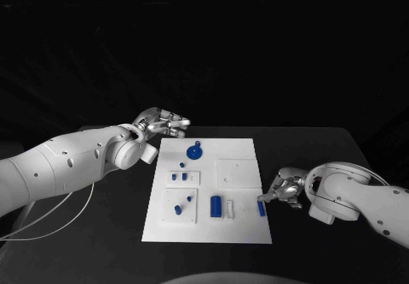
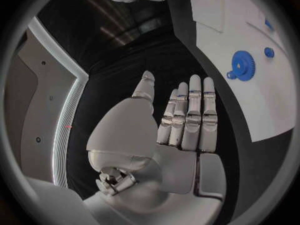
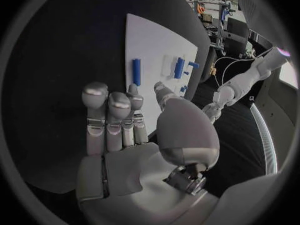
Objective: Assemble the parts on the task board
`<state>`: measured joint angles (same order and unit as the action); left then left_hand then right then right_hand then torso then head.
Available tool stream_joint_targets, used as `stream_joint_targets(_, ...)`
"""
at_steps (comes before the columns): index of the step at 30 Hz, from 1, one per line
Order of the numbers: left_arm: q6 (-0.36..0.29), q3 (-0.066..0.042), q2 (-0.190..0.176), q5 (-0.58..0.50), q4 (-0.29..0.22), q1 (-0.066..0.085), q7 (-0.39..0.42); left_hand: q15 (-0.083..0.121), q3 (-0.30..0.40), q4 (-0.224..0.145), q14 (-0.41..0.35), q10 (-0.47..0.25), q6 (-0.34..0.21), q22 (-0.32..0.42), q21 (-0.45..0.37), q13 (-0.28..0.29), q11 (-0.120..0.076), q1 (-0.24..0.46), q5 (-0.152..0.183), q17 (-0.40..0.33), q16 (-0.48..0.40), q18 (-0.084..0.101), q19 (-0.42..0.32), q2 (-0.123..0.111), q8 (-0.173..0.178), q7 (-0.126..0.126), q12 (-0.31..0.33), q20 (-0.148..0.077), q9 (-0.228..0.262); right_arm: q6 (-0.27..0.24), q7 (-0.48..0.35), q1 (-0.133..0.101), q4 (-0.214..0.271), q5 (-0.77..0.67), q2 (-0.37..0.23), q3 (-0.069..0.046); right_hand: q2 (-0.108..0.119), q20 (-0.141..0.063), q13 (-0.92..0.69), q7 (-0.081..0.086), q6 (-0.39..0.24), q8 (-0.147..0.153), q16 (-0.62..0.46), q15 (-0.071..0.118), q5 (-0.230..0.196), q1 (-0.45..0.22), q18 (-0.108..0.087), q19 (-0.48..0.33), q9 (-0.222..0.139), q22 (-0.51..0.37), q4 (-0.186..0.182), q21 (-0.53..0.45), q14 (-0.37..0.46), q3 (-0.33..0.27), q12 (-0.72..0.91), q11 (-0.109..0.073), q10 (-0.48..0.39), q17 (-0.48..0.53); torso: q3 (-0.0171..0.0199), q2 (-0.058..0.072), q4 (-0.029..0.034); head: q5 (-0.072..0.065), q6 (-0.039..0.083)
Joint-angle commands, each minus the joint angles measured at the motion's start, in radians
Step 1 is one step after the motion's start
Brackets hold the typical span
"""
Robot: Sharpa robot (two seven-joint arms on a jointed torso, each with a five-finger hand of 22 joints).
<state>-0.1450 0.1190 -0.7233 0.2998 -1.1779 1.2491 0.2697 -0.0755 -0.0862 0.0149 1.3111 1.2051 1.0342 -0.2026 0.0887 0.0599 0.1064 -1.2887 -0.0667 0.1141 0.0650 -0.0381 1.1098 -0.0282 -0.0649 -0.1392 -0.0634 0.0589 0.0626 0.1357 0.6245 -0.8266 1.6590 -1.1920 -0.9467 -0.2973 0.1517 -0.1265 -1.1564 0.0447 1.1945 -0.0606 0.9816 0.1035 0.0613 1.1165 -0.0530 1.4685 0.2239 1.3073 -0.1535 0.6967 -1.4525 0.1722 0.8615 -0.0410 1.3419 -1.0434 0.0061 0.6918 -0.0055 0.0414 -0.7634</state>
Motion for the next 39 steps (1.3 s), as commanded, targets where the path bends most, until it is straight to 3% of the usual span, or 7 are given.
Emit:
stream_joint_targets(1,0.011,0.000,0.001,0.002,-0.003,0.000,0.011,0.002,-0.002,0.001,0.000,-0.005,-0.001,0.001,0.006,0.001,-0.002,0.001,-0.002,0.001,-0.002,0.008,0.004,0.008,0.000,0.002,0.003,-0.002,0.001,0.068,0.042,0.009,0.002,-0.065,0.003,0.001,0.013,0.006,0.002,0.003,-0.006,-0.003,-0.003,-0.005,-0.008,-0.003,-0.013,0.051,-0.002,0.049,-0.031,-0.006,0.001,-0.009,-0.005,0.002,-0.003,0.000,-0.0009,0.000,0.0027,-0.003,0.000)
stream_joint_targets(16,0.014,0.000,-0.003,0.002,-0.006,0.000,0.010,0.002,-0.003,0.002,-0.001,-0.004,-0.001,0.003,0.007,0.001,-0.002,0.002,-0.001,0.001,-0.002,0.008,0.003,0.007,0.000,0.002,0.003,-0.002,0.001,0.021,0.061,0.030,-0.024,-0.112,0.034,0.028,0.006,0.003,0.008,-0.004,0.022,-0.004,-0.002,-0.002,-0.009,0.016,-0.009,0.052,0.005,0.052,-0.021,0.000,-0.001,-0.001,-0.006,-0.003,0.005,-0.008,-0.0010,0.001,0.0024,0.000,-0.002)
stream_joint_targets(22,0.015,0.000,-0.003,0.002,-0.006,0.000,0.009,0.002,-0.003,0.003,-0.001,-0.004,-0.001,0.003,0.007,0.001,-0.002,0.003,0.000,0.001,-0.002,0.008,0.003,0.008,0.000,0.002,0.003,-0.001,0.001,0.000,0.066,0.033,-0.040,-0.123,0.049,0.034,-0.036,0.002,0.007,-0.010,0.038,-0.003,-0.002,0.000,-0.009,0.021,-0.007,0.052,0.015,0.053,0.046,0.005,-0.002,0.010,-0.002,-0.007,0.008,-0.010,-0.0012,0.000,0.0021,0.002,-0.001)
stream_joint_targets(26,0.016,0.000,-0.003,0.002,-0.005,0.000,0.008,0.002,-0.003,0.003,-0.001,-0.004,-0.001,0.003,0.007,0.001,-0.002,0.003,0.000,0.001,-0.002,0.008,0.003,0.008,0.000,0.002,0.003,-0.001,0.001,-0.008,0.067,0.035,-0.049,-0.125,0.058,0.039,-0.029,-0.001,0.006,-0.013,0.043,-0.004,-0.001,0.001,-0.011,0.011,-0.004,0.053,0.015,0.053,0.063,0.007,-0.003,0.065,-0.002,-0.009,0.010,-0.013,-0.0007,0.001,0.0015,0.004,-0.003)
stream_joint_targets(32,0.017,0.000,-0.005,0.002,-0.004,0.000,0.007,0.002,-0.003,0.004,-0.001,-0.004,-0.001,0.004,0.007,0.001,-0.002,0.004,0.000,0.001,-0.002,0.008,0.003,0.009,0.000,0.002,0.003,-0.001,0.001,-0.024,0.066,0.036,-0.060,-0.121,0.067,0.044,-0.058,-0.002,0.003,-0.019,0.044,-0.003,-0.001,0.003,-0.008,0.033,-0.003,0.053,0.014,0.054,0.114,0.010,-0.003,0.138,0.000,-0.014,0.010,-0.014,-0.0006,0.000,0.0016,0.005,-0.004)
stream_joint_targets(36,0.018,0.000,-0.006,0.002,-0.004,0.000,0.005,0.002,-0.003,0.004,-0.001,-0.004,-0.001,0.004,0.007,0.001,-0.002,0.004,0.000,0.001,-0.002,0.008,0.003,0.009,0.000,0.002,0.003,-0.001,0.001,-0.037,0.060,0.036,-0.064,-0.106,0.067,0.045,-0.091,-0.004,0.000,-0.021,0.041,-0.004,-0.002,0.005,0.171,0.026,-0.001,0.052,0.018,0.054,0.240,0.011,-0.003,0.202,0.003,-0.015,0.007,-0.011,-0.0008,0.000,0.0011,0.005,-0.005)
stream_joint_targets(39,0.020,0.000,-0.007,0.002,-0.004,0.000,0.004,0.002,-0.003,0.007,-0.002,-0.005,-0.002,0.004,0.008,0.001,-0.002,0.006,0.004,0.001,-0.002,0.008,0.003,0.012,0.000,0.002,0.003,-0.001,0.001,-0.048,0.052,0.036,-0.066,-0.090,0.065,0.045,-0.105,-0.003,-0.002,-0.017,0.045,-0.005,-0.002,0.005,0.222,0.013,0.000,0.052,0.030,0.055,0.299,0.013,-0.003,0.243,0.006,-0.016,0.007,-0.010,-0.0008,0.000,0.0012,0.006,-0.005)
